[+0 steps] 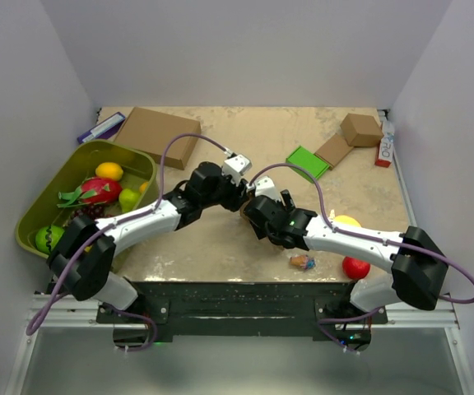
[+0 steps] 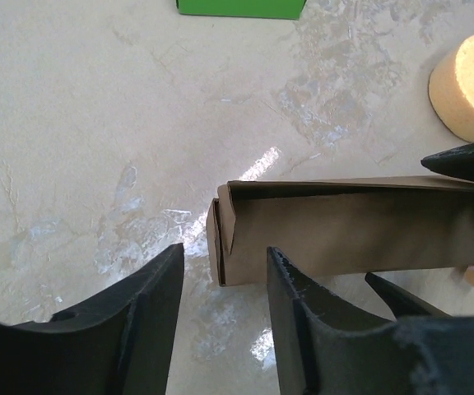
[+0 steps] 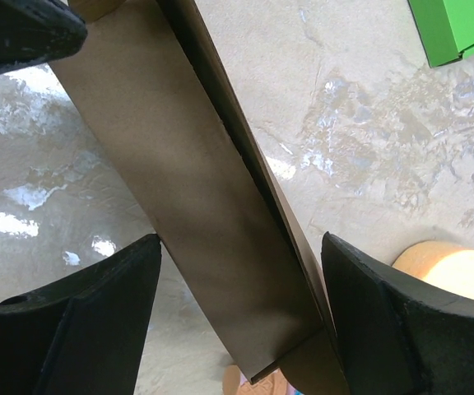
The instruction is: Fold the paper box
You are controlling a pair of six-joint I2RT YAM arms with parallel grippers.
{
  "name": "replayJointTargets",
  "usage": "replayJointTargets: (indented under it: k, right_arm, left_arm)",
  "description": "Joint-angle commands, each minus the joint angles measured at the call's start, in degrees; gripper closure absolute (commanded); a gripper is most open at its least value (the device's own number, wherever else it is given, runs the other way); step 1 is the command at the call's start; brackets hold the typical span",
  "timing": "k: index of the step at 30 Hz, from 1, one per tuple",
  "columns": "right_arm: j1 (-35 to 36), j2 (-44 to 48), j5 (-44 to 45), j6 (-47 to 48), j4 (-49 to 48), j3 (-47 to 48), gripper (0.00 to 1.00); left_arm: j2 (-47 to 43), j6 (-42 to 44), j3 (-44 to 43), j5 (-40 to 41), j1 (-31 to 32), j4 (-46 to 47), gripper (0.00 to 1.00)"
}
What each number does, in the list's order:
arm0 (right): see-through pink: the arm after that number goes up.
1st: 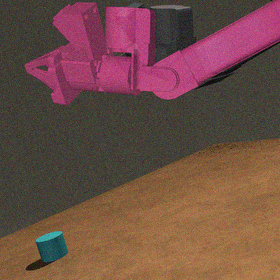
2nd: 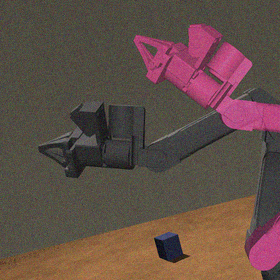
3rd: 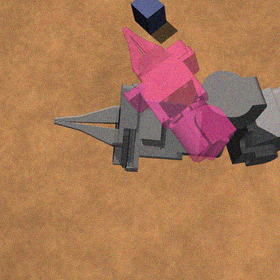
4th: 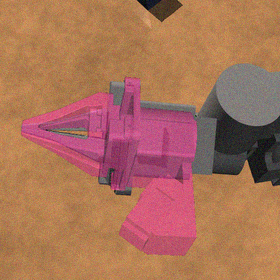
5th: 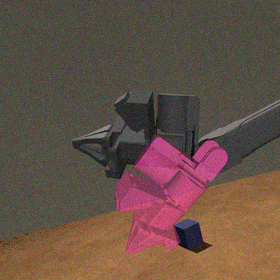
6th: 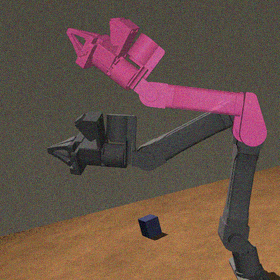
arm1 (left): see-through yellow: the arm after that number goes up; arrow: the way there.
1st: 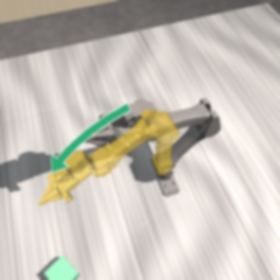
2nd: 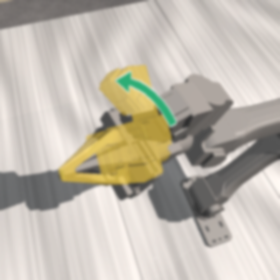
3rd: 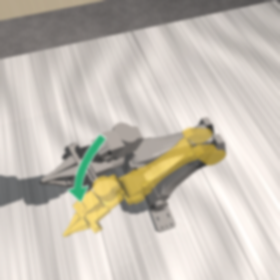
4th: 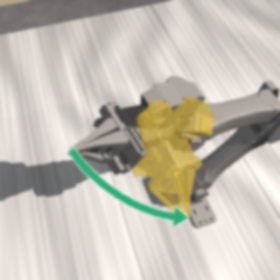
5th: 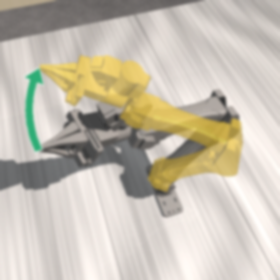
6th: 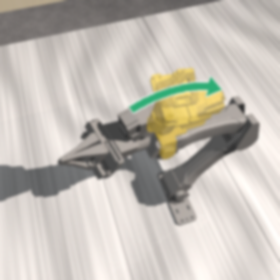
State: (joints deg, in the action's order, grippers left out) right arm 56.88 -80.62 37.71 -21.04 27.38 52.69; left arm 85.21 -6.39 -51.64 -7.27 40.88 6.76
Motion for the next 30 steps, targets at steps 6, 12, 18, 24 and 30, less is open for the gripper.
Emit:
replayJointTargets:
  k: [6, 12, 18, 24, 30]
  right_arm:
    - [-0.02, -0.42, -1.06, -1.55, -0.30, -0.92, 0.22]
    - [-0.02, -0.94, -1.33, -1.55, -0.22, -0.83, 0.23]
    - [-0.02, -1.03, -1.42, -1.55, -0.22, -0.74, 0.23]
    - [-0.02, -0.94, -1.59, -1.55, -0.39, -0.83, 0.24]
    - [-0.02, -1.03, -1.68, -1.37, -0.57, -1.09, 0.27]
  left_arm:
    - [3.29, 2.17, -2.07, 0.67, -0.45, 4.57, 0.63]
    - [3.56, 2.88, -1.45, 1.20, -0.45, 6.15, 0.67]
    - [4.00, 3.14, -1.10, -0.02, -0.45, 7.74, 0.68]
    - [5.23, 4.11, -1.45, 0.32, -0.45, 8.09, 0.69]
    - [5.23, 4.90, -0.75, 1.99, -0.45, 9.05, 0.79]
